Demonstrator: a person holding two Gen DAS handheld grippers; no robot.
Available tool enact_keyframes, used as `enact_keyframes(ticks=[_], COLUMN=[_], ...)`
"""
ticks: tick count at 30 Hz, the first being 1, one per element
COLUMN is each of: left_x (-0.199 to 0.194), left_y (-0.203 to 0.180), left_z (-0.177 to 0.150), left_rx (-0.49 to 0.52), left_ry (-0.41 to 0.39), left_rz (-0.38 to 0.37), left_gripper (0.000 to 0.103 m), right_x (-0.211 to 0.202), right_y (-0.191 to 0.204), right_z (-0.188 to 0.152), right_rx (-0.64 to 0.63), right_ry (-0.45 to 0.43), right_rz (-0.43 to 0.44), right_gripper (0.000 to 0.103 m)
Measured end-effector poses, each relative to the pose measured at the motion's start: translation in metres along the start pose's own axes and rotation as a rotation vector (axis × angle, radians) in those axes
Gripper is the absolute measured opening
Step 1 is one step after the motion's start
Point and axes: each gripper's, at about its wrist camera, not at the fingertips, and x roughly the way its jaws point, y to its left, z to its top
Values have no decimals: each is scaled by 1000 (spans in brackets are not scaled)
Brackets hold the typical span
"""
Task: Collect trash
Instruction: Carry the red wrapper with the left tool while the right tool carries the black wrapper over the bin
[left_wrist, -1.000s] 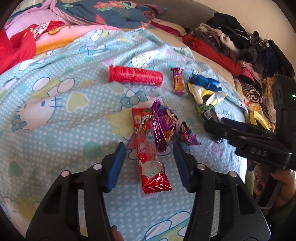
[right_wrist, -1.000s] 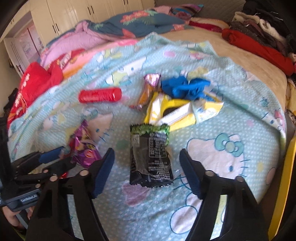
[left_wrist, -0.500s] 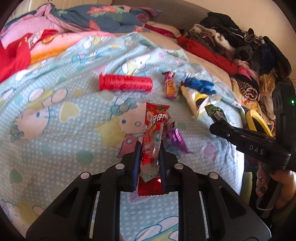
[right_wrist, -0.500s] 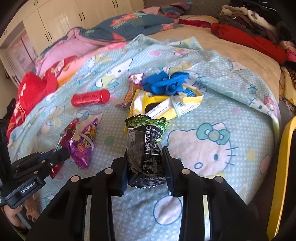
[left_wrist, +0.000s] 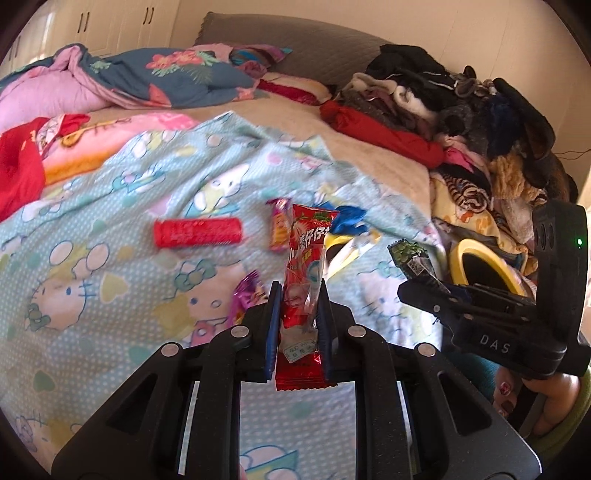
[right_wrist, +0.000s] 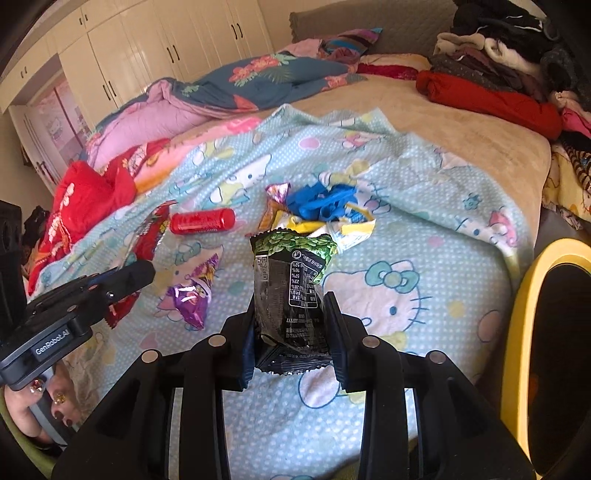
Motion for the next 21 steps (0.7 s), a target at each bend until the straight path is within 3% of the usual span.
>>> enact_keyframes(ticks=[21], left_x=[-16], left_y=[-38], left_z=[24], left_rx=[49], left_ry=[-60], left_rz=[-17], left_gripper=[12], right_x=[-73], right_y=[-31], right_z=[19], right_rx=[56], right_ry=[-167], right_rz=[-16], right_gripper=[31])
